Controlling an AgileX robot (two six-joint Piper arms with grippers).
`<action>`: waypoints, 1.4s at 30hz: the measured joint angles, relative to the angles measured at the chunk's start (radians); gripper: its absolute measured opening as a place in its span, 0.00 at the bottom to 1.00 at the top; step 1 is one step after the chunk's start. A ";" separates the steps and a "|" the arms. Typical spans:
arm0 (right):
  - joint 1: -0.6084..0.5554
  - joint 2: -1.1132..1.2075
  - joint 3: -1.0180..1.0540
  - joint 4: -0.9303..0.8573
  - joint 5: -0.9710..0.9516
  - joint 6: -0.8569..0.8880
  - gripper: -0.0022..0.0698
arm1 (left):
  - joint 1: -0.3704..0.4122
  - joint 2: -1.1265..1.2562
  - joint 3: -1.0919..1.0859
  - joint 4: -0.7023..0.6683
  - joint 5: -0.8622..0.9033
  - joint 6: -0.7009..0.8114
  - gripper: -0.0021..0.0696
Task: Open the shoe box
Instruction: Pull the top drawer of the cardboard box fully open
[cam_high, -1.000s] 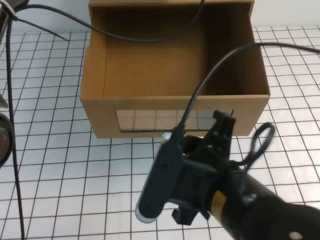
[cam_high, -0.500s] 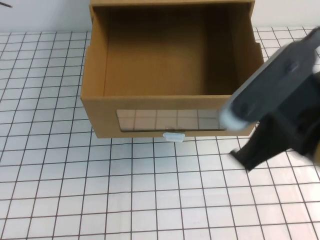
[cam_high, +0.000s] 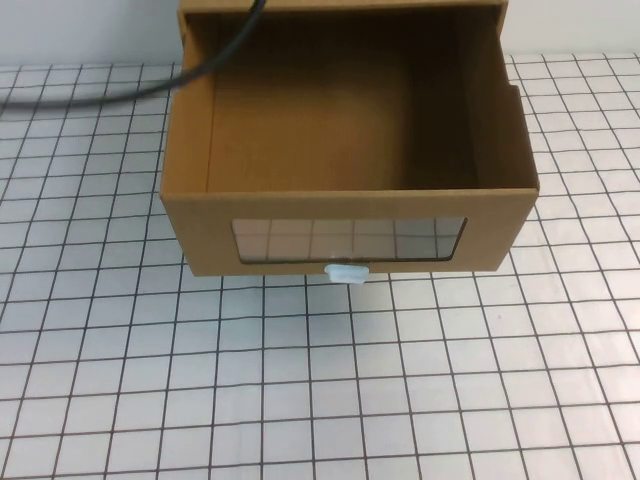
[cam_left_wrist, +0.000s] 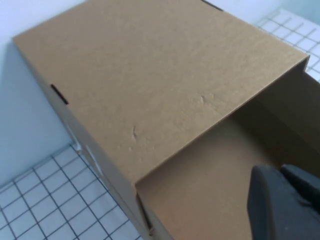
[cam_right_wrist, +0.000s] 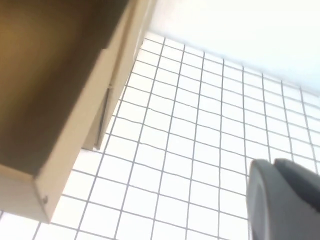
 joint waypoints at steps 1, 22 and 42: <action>-0.030 -0.011 0.014 0.037 -0.029 -0.023 0.01 | 0.000 -0.058 0.085 0.002 -0.052 0.000 0.02; -0.088 -0.277 0.462 0.235 -0.461 -0.044 0.01 | 0.000 -1.267 1.694 -0.002 -1.094 0.001 0.02; -0.088 -0.277 0.468 0.284 -0.499 -0.043 0.01 | 0.000 -1.293 2.031 -0.045 -1.087 -0.064 0.02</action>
